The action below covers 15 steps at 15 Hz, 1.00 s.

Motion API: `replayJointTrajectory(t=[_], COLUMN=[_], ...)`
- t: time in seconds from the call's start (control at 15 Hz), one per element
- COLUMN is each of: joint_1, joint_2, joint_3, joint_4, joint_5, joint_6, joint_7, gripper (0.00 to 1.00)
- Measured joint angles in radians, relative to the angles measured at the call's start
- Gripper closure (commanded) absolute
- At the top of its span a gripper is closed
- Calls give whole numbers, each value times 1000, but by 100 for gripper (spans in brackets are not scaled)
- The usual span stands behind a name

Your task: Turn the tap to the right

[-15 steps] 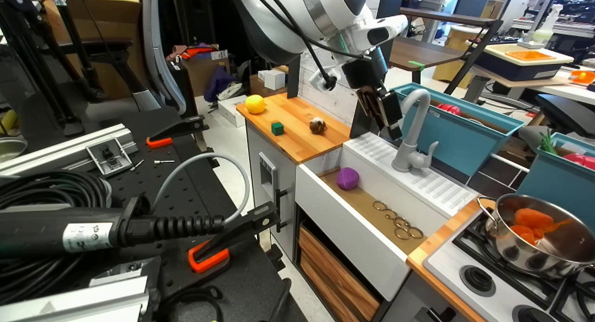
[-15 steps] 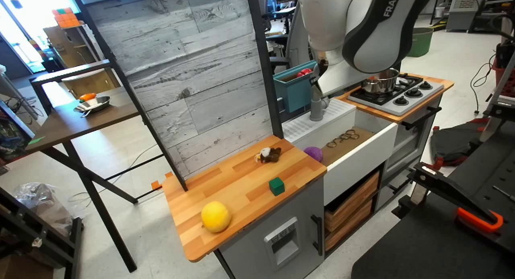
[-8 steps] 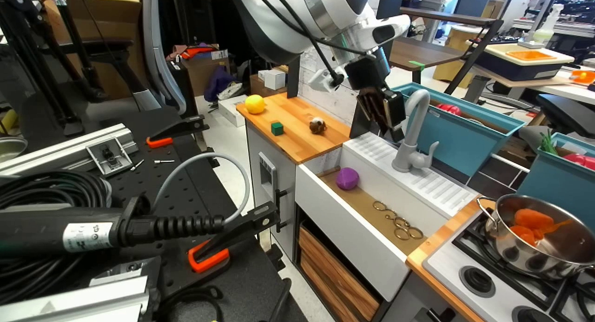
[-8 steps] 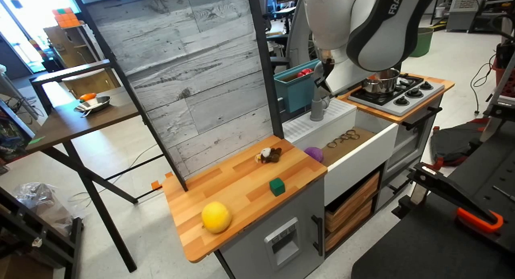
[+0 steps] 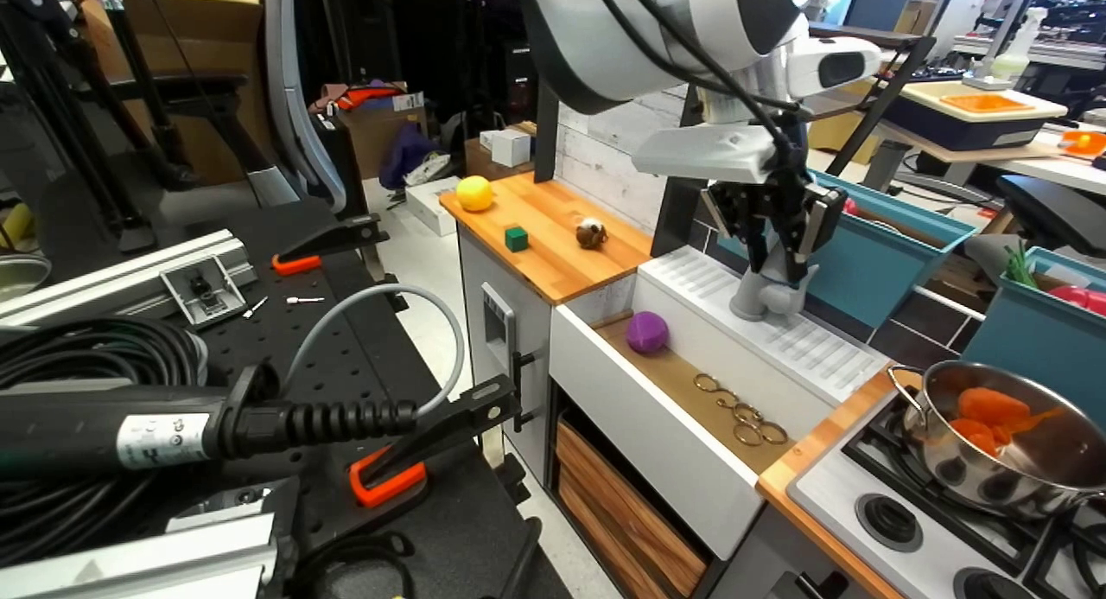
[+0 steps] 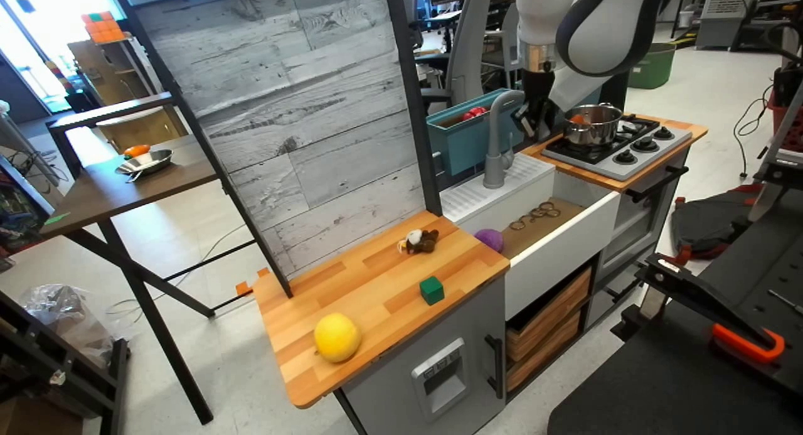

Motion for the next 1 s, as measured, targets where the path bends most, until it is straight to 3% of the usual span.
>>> replayJointTrajectory(t=[0.27, 0.4, 0.6, 0.8, 0.87, 0.93, 1.0], joint_1=[-265, -362, -457, -506, -512, -513, -513], joint_2=[33, 70, 132, 187, 200, 208, 212], joint_3=[263, 374, 501, 584, 597, 603, 607], joint_4=[118, 187, 290, 379, 400, 416, 425], joint_5=[-74, -108, -150, -175, -176, -176, -176], joint_6=[-142, -227, -353, -455, -478, -492, -502], joint_7=[-244, -347, -476, -581, -609, -632, -647], gripper=[83, 83, 83, 83, 75, 33, 31])
